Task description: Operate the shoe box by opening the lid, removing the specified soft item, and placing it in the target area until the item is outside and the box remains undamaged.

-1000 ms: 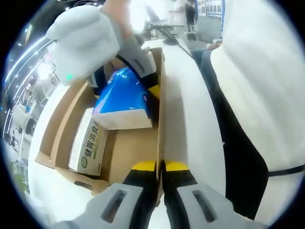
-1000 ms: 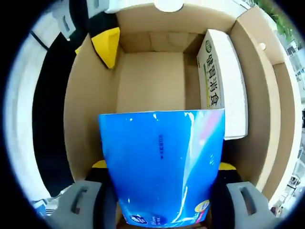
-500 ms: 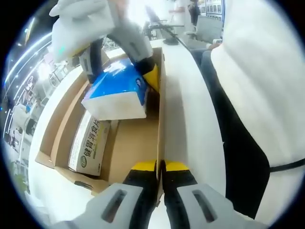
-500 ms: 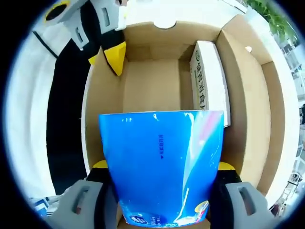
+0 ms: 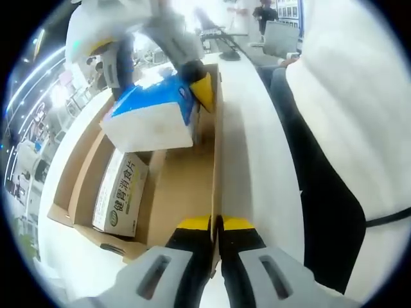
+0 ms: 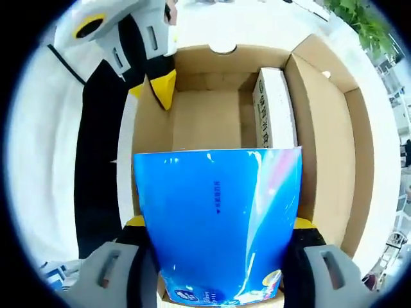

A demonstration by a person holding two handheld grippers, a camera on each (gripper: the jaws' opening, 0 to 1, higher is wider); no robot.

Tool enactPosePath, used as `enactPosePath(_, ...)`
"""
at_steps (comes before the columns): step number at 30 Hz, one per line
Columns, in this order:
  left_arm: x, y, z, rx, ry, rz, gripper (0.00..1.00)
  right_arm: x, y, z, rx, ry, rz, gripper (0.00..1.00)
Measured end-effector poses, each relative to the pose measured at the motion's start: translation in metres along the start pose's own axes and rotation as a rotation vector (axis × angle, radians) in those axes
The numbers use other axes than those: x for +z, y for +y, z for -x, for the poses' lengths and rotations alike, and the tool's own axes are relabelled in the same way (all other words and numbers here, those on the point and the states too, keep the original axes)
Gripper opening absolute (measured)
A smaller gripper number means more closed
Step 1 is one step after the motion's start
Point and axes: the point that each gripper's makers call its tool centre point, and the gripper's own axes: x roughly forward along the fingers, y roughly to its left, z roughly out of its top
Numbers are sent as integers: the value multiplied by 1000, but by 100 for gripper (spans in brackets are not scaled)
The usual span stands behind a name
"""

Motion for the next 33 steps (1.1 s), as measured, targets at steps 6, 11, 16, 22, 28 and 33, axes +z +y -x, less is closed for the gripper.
enactPosePath(6, 0, 0, 0, 2, -1, 1, 3, 1, -7, 17, -20, -50, -33, 77)
enactPosePath(11, 0, 1, 0, 5, -3, -1, 3, 4, -9, 28, -56, -105, -54, 77)
enactPosePath(16, 0, 1, -1, 5, -4, 0, 3, -2, -5, 33, -62, -65, 2, 77)
enactPosePath(22, 0, 1, 0, 9, -5, -1, 3, -1, 1, 39, -57, -92, -21, 77)
enactPosePath(28, -1, 1, 0, 11, -4, -4, 3, -6, -4, 64, -87, -136, -113, 77)
enactPosePath(33, -1, 1, -1, 12, -5, -7, 3, -13, -9, 77, -142, -125, -50, 77)
